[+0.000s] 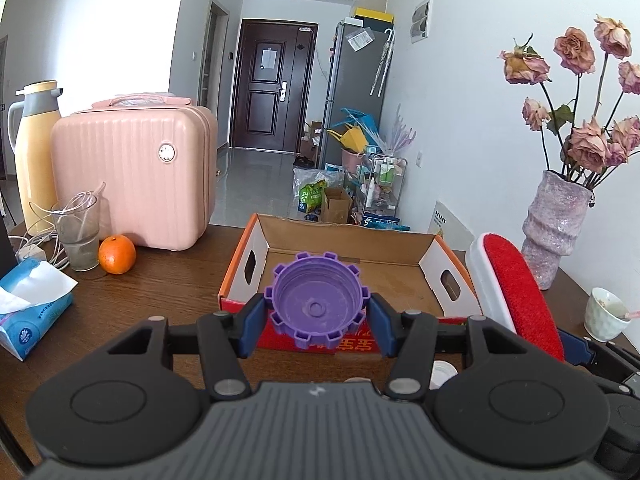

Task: Organize rigid objects
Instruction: 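Carry the purple cap with left and lint brush with right over the cardboard box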

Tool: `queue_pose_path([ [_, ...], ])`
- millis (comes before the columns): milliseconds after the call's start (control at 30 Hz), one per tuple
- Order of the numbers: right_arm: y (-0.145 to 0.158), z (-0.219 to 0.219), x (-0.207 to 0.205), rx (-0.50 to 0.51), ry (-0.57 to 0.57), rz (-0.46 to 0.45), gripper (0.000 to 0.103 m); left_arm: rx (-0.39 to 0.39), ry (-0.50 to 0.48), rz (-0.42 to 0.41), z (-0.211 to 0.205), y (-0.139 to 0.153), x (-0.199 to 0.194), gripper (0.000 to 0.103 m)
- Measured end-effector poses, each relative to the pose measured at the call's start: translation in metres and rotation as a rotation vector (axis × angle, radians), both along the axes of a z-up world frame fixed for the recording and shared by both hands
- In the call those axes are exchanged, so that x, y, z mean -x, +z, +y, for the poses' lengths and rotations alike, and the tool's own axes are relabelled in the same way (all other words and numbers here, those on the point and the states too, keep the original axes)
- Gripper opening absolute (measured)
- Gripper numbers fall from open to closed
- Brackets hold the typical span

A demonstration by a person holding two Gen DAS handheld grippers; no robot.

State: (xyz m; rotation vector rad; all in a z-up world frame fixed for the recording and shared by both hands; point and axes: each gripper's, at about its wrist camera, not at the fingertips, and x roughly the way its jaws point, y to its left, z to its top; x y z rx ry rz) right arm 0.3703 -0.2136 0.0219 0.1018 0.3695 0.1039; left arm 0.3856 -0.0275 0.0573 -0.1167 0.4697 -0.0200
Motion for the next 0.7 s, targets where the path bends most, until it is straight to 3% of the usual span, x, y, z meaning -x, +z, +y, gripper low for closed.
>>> queue_pose_path([
  [700,-0.006,0.006,-0.1,-0.014,-0.02,0.069,0.055,-0.006,0.054,0.028,0.003,-0.006,-0.087,0.055],
])
